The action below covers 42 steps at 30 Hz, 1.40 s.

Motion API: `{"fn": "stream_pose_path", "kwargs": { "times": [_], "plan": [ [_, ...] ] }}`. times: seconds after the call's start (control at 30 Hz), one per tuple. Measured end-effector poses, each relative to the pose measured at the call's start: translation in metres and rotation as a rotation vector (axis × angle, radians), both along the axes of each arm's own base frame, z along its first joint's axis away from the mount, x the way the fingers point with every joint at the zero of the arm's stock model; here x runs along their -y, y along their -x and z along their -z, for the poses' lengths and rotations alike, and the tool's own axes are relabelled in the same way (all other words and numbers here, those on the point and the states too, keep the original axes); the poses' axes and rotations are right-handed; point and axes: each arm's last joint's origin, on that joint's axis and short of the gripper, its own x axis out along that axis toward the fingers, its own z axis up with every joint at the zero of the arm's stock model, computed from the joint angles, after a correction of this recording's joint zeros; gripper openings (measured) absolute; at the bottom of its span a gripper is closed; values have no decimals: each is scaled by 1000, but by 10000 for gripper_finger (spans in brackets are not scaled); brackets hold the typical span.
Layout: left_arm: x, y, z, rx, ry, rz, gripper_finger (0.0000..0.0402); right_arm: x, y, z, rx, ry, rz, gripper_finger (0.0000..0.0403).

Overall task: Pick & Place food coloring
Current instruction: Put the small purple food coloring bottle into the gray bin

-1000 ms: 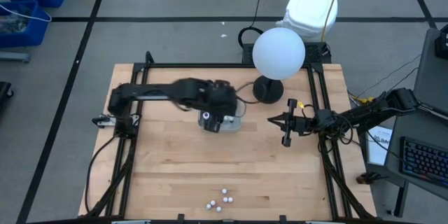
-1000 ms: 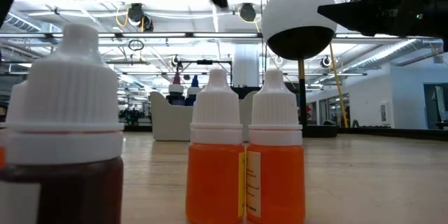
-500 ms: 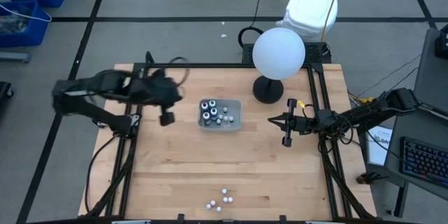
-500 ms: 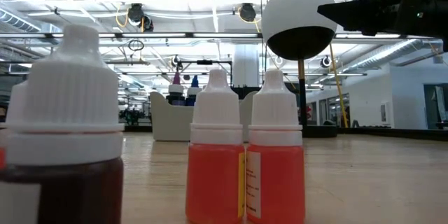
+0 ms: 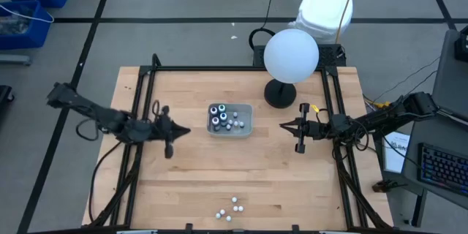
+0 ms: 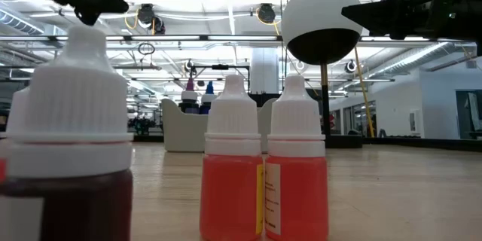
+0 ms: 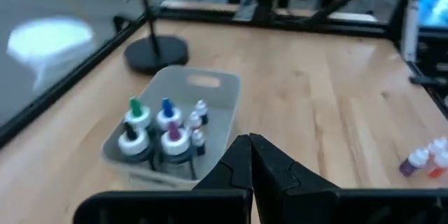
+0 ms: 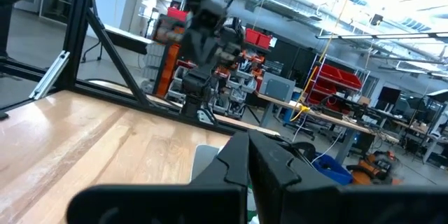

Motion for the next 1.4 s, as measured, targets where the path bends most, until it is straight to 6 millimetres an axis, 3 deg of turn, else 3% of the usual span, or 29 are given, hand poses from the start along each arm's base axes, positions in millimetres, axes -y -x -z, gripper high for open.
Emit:
{"fn": "stream_pose_path", "kwargs": {
  "times": [0.2,0.4,1.03,1.17,1.4],
  "plan": [
    [9,3,46,113,-153,66,2,0,0,1,-5,-4,-1,0],
    [7,9,69,208,-184,97,2,0,0,2,-24,-14,-3,0],
    [8,10,70,199,-215,151,4,-4,-2,5,-60,-93,-30,0],
    [8,10,70,199,-216,151,5,-13,-15,-7,-129,-89,-59,0],
    [8,10,70,200,-210,150,5,-48,-63,-45,-376,-101,-52,0]
  ]
}}
